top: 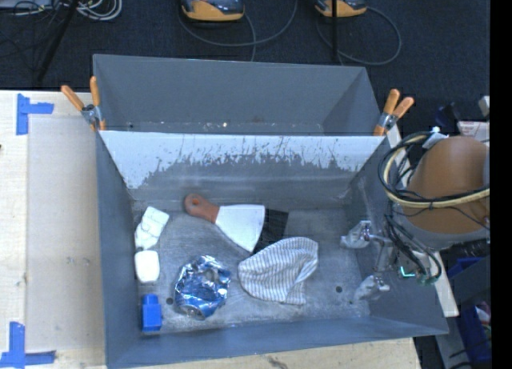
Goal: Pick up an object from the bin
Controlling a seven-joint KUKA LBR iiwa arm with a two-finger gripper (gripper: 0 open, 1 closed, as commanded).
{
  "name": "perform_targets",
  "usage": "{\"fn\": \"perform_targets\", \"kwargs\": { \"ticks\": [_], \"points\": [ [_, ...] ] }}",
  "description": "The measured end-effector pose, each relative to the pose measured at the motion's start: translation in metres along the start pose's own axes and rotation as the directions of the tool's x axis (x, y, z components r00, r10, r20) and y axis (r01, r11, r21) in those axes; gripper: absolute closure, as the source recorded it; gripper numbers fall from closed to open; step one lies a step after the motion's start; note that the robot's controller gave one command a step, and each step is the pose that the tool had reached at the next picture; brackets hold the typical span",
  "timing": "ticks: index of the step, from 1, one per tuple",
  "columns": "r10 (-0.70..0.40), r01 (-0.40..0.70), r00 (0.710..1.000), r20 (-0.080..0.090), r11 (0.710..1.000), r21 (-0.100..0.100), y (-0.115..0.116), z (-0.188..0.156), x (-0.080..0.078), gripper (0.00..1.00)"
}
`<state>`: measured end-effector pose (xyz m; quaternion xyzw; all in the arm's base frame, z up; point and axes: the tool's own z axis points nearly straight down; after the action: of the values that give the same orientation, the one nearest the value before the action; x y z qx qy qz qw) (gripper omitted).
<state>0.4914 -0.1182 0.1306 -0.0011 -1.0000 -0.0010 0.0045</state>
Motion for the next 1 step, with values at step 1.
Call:
{"fn": "perform_targets", "kwargs": {
  "ticks": [1],
  "points": [
    [-0.003,0.003,1.0,0.007,1.0,0.001,0.0001,-0.0031,-0.0019,0.0]
  ]
}}
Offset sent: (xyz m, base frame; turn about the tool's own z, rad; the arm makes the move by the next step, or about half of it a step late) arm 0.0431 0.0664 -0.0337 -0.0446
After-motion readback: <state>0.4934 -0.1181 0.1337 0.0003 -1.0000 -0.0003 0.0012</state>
